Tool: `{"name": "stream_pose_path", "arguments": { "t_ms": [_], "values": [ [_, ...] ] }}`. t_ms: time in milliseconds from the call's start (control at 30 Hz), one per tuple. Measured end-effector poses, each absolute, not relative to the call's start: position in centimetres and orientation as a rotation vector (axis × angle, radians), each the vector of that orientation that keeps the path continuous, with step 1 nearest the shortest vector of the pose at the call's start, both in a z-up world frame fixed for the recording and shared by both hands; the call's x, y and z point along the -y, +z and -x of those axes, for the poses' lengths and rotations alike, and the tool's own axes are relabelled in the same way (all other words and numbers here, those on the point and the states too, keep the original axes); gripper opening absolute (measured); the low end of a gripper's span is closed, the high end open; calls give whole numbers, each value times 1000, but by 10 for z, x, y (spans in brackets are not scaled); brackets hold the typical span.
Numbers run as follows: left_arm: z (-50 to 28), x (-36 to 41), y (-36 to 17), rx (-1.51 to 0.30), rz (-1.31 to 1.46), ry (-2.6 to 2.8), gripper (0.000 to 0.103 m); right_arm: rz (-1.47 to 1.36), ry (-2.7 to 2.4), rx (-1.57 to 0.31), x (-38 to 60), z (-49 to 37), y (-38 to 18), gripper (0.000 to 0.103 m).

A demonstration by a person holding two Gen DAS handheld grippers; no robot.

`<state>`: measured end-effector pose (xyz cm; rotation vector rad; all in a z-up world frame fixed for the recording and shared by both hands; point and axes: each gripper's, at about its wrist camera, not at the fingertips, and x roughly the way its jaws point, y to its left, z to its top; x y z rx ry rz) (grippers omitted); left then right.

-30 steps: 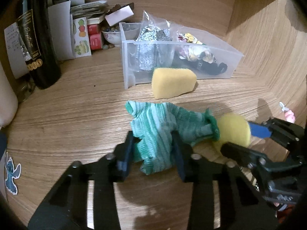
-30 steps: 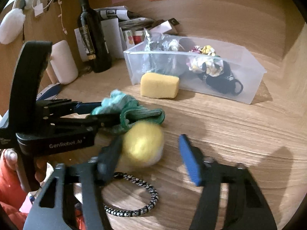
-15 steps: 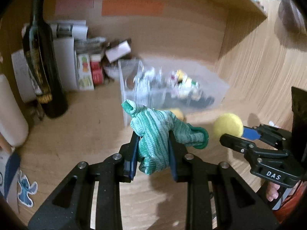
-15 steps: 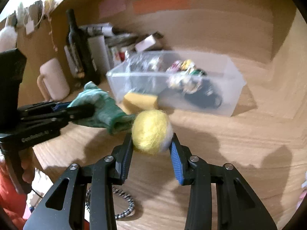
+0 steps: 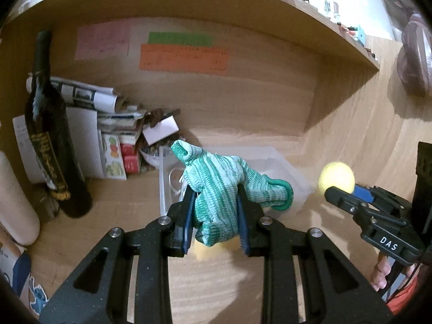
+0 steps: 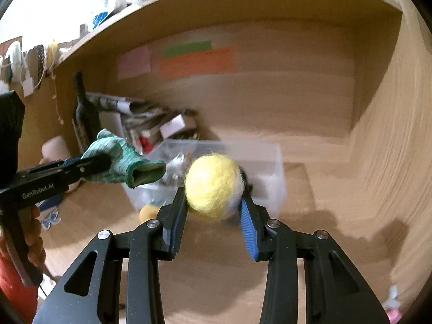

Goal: Organize soft objects
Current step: 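Lower the glove and felt ball into the clear box and open both tools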

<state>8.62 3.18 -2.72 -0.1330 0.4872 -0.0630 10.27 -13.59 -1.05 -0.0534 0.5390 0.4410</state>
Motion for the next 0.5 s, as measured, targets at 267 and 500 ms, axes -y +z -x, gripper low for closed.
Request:
{"name": "stream_pose_path", "arguments": {
  "t_ms": [267,500],
  "values": [
    [-122,-16,-28,-492,99,-28,28,73,422,-513,136,-133,1,35],
    [-162,-8,-50,-568,85,-10,28,67,404,-572,141,-164,-14,35]
  ]
}}
